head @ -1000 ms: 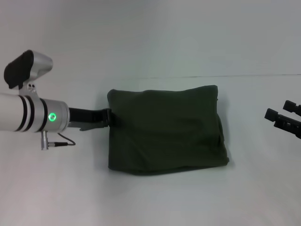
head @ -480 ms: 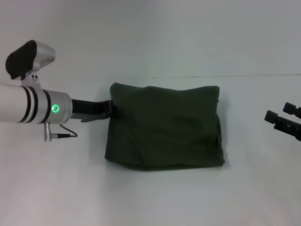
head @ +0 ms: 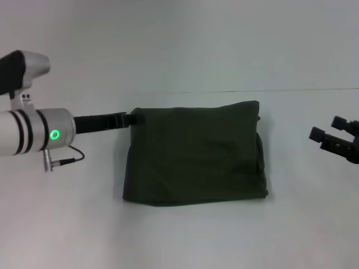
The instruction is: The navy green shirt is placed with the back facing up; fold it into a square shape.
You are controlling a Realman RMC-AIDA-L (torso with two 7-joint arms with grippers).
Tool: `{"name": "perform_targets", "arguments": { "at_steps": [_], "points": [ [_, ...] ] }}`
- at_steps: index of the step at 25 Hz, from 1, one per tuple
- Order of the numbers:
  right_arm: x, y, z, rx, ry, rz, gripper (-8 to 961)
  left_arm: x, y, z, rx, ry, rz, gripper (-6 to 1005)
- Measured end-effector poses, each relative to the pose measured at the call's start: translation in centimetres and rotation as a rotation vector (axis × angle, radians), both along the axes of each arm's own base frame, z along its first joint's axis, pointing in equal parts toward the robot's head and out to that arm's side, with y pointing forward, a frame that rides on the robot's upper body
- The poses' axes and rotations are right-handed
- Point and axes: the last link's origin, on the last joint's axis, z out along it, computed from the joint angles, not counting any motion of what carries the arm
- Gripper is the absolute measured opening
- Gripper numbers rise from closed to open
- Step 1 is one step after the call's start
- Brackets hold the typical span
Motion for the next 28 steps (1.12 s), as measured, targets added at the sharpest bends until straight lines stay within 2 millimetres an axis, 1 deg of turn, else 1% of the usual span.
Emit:
{"name": "perform_targets", "arguments": {
  "at_steps": [2,4,7,9,11,14,15,16,18,23,28],
  "points": [
    [-0.7,0.4,0.0,-0.009,-0.010,0.033,941,0.3,-0.9,0.2,0.029,-0.018,-0.126,414],
    [-1.5,0.9,-0.2,-0.028,-0.030,0.083,941,0.9,-2.0,0.3,0.047,-0.040,-0.272,509],
    [-3.1,1.5,-0.6,-0.068,-0.066,0.170,941,1.4,-4.2,0.4,0.049,-0.068,-0.498,652],
    [-4.2,1.7,-1.1,-0.103,-0.088,0.238,941,1.7,-6.1,0.2,0.038,-0.086,-0.666,692],
    [-5.2,1.7,-1.6,-0.139,-0.109,0.307,941,1.6,-7.3,0.2,0.040,-0.092,-0.743,733],
    [-6.4,1.4,-2.5,-0.196,-0.143,0.401,941,0.7,-8.7,-0.2,0.029,-0.089,-0.793,793],
    [-6.9,1.3,-3.0,-0.232,-0.170,0.440,941,0.5,-9.1,-0.4,0.018,-0.092,-0.798,813],
    [-6.9,1.3,-3.0,-0.232,-0.170,0.440,941,0.2,-9.5,-0.6,0.008,-0.093,-0.802,834],
    [-7.1,1.2,-3.6,-0.255,-0.195,0.470,941,-0.2,-10.0,-0.8,0.000,-0.088,-0.805,874],
    [-7.5,1.1,-4.6,-0.269,-0.230,0.508,941,-0.7,-10.4,-1.3,-0.008,-0.078,-0.808,934],
    [-7.7,1.2,-4.8,-0.273,-0.234,0.518,941,-0.9,-10.5,-1.2,-0.010,-0.069,-0.805,934]
  ]
}}
